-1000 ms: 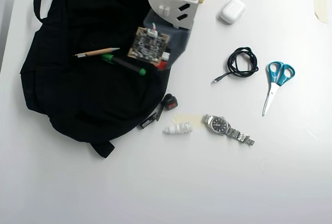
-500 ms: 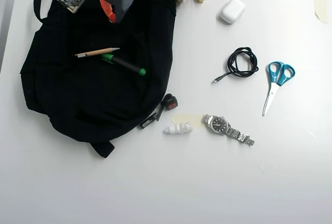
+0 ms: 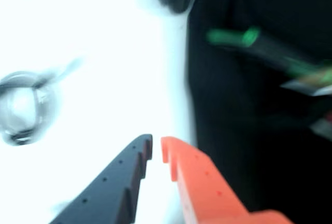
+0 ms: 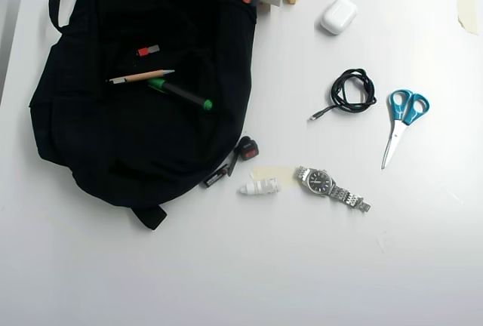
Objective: Put the usb stick into the black bag
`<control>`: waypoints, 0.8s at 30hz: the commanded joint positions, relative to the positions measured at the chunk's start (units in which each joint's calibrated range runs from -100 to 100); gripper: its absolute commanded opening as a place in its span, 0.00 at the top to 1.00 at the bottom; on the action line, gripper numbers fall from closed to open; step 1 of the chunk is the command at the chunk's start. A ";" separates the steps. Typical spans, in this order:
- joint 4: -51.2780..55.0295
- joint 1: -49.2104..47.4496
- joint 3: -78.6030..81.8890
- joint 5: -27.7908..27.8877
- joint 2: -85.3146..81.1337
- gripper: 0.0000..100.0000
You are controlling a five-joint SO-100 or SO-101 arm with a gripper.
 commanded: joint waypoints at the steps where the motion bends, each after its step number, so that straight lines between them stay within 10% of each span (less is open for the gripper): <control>1: -11.59 -14.04 22.35 -5.95 -14.14 0.98; 10: -27.18 -20.03 70.60 -6.47 -49.99 0.98; 24: -21.75 -25.64 82.37 -5.95 -55.30 0.98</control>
